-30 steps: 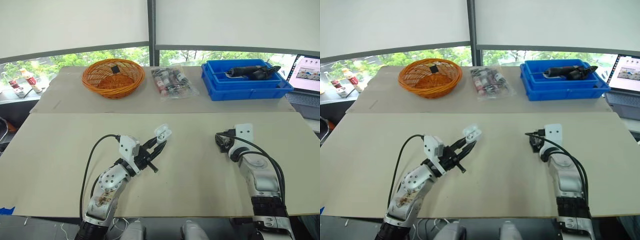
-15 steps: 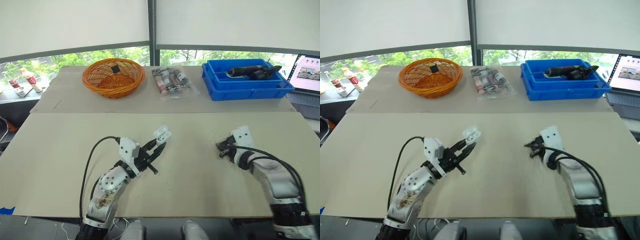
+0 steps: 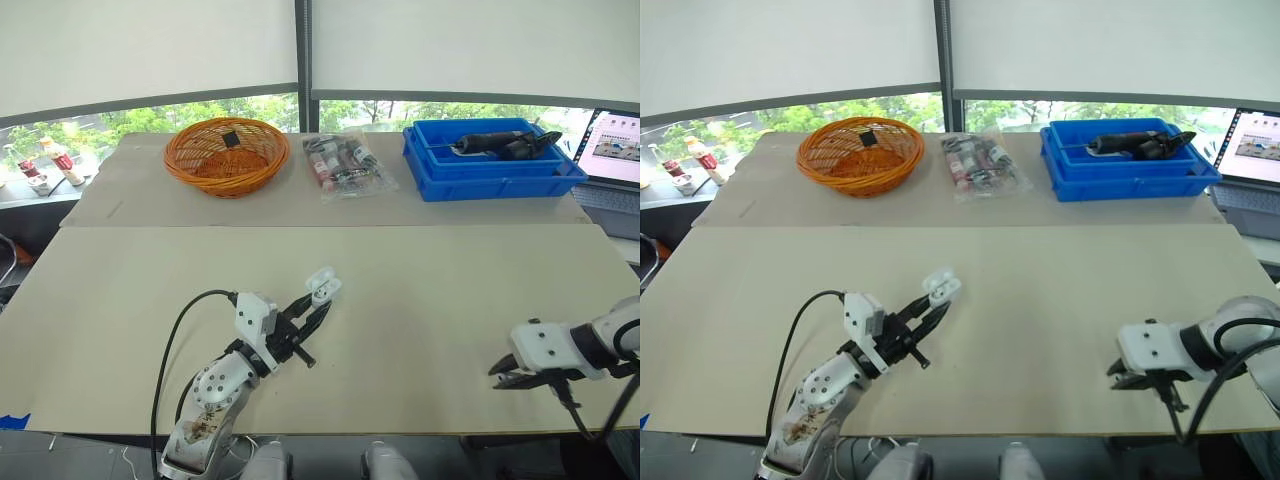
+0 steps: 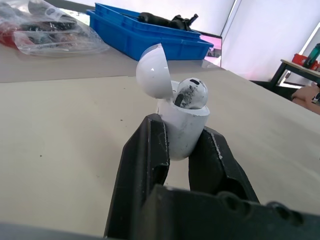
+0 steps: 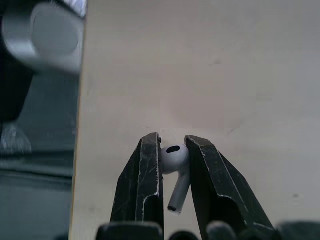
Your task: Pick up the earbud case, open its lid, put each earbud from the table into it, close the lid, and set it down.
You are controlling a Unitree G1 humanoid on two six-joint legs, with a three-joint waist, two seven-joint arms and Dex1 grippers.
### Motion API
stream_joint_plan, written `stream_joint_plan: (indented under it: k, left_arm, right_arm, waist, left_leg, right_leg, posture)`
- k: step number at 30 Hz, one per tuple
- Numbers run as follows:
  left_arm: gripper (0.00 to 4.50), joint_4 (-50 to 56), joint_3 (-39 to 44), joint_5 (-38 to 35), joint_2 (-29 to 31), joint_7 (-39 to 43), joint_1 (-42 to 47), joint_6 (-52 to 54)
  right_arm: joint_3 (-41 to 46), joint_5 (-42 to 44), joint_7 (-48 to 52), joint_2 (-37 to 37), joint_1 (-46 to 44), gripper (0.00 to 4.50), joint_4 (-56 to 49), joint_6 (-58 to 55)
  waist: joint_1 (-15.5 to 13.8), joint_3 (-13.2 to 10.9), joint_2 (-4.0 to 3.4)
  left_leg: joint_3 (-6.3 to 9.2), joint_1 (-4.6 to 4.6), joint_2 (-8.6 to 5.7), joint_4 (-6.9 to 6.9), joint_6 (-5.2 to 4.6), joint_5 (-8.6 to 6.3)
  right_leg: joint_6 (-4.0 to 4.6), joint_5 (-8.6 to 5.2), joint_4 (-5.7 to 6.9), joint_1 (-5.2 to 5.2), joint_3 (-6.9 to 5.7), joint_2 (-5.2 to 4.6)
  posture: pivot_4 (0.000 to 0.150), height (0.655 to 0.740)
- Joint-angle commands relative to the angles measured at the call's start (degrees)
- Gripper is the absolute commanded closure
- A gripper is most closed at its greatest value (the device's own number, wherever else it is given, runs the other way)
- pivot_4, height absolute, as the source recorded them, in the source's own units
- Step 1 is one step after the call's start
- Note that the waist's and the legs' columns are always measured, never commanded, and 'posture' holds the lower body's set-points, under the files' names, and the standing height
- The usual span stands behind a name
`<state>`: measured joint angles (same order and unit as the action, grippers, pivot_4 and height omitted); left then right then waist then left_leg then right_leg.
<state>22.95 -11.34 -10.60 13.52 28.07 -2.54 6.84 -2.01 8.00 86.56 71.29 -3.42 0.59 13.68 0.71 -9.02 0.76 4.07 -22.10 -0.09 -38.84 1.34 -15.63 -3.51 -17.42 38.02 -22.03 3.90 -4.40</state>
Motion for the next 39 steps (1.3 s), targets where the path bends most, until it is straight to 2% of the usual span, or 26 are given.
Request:
stream_joint_plan:
  k: [1,15,17,21,26,31,35,39]
  left_arm:
    - [3.97,3.0,-0.2,-0.3,0.1,-0.4,-0.1,0.4]
    - [3.97,5.2,0.1,-0.7,1.2,-0.7,-1.0,2.4]
    - [3.97,5.6,0.1,-0.7,1.4,-0.7,-1.2,2.5]
    - [3.97,6.0,0.2,-0.8,1.7,-0.8,-1.5,2.8]
    - [3.97,6.1,0.1,-0.9,1.7,-0.8,-1.7,3.0]
    - [3.97,5.9,0.0,-0.9,1.7,-0.6,-1.7,2.9]
    - [3.97,5.5,-0.3,-1.0,1.6,-0.4,-1.5,2.9]
    - [3.97,5.1,-0.7,-1.0,1.2,-0.4,-0.9,3.1]
  right_arm:
    - [-0.8,0.1,2.8,0.7,-0.3,4.13,1.3,5.0]
    - [-6.9,-3.4,1.6,-3.6,-4.0,4.13,4.3,9.5]
    - [-7.1,-3.8,1.1,-3.9,-4.2,3.09,4.3,9.1]
    - [-6.8,-3.7,0.1,-4.4,-3.9,1.76,3.7,9.7]
    - [-4.2,-1.2,-1.1,-3.5,-2.2,1.72,-0.6,7.4]
    - [0.6,1.1,-1.8,0.2,0.4,1.72,-9.9,1.3]
    - [1.1,-8.5,-4.3,4.5,1.1,1.72,-12.0,8.4]
    - [-0.9,-13.1,-5.5,5.9,0.7,1.72,-11.0,11.0]
  waist:
    - [0.0,0.0,0.0]
    - [0.0,0.0,0.04]
    - [0.1,0.0,0.07]
    - [0.1,-0.1,0.17]
    - [-0.1,-0.1,0.18]
    - [-0.1,-0.1,0.05]
    - [-0.1,-0.1,0.01]
    - [-0.3,-0.1,0.02]
  left_leg:
    - [-0.01,0.0,-0.01,0.0,0.0,0.0]
    - [0.04,0.09,0.01,-0.01,0.0,0.0]
    - [0.05,0.22,0.02,0.0,0.0,0.0]
    - [0.07,0.89,0.04,0.13,-0.09,-0.06]
    - [0.15,0.9,0.04,0.19,-0.09,-0.07]
    - [0.26,0.88,0.01,0.19,-0.09,-0.07]
    - [0.25,0.86,0.0,0.18,-0.09,-0.07]
    - [0.12,0.85,0.0,0.17,-0.09,-0.07]
  right_leg:
    - [0.0,0.0,0.0,0.0,0.01,-0.01]
    - [0.0,0.0,0.01,0.08,0.02,0.01]
    - [0.0,0.0,-0.01,0.22,0.02,0.02]
    - [0.01,-0.01,-0.28,0.93,-0.01,0.03]
    - [0.0,-0.01,-0.41,1.0,-0.08,0.01]
    - [0.0,-0.01,-0.38,0.98,-0.04,-0.02]
    - [0.0,-0.01,-0.39,0.96,-0.02,-0.03]
    - [0.0,-0.01,-0.41,0.96,-0.06,-0.03]
  posture:
    - [0.15,0.74]
    - [0.15,0.74]
    - [0.15,0.74]
    - [0.15,0.74]
    - [0.15,0.74]
    - [0.15,0.74]
    - [0.15,0.74]
    - [0.15,0.74]
